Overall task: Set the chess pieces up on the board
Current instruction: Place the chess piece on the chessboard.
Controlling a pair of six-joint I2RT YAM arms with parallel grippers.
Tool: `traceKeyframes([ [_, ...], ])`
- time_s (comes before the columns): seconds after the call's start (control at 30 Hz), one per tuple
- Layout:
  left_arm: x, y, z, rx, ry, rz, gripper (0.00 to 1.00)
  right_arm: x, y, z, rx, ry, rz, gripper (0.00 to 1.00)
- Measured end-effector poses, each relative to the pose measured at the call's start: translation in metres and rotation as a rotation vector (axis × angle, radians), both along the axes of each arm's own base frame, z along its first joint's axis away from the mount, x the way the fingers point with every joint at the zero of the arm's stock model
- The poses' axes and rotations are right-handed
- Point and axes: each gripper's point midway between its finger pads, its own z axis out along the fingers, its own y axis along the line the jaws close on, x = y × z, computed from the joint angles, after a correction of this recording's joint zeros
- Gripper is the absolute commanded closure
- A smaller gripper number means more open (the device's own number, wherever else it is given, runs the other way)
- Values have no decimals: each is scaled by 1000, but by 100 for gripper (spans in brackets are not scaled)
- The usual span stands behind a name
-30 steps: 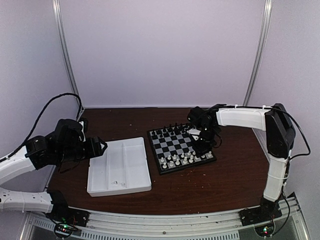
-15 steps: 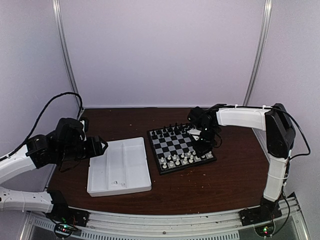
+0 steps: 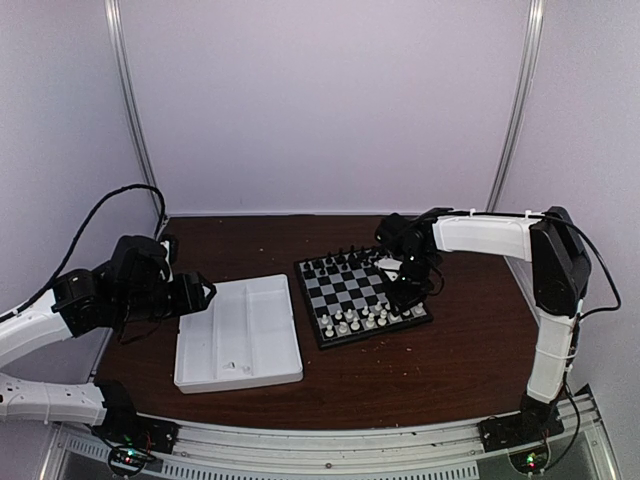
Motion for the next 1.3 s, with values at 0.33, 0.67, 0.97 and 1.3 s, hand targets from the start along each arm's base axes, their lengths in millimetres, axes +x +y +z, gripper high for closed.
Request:
traceKeyframes([
  [0.33,1,-3,1,-2,5,-6,32,2,1,3,8,-13,3,74],
  [0.67,1,-4,-1,2,13,-10,32,7,1,65,121,-201,11,67],
  [0.97,2,-21,-9,36,83,-79,55,-1,10,144,398,-471,36,66],
  [1.3,-24,-46,-58,151,320,-241,63,-4,27,159,548,-526,69,66],
])
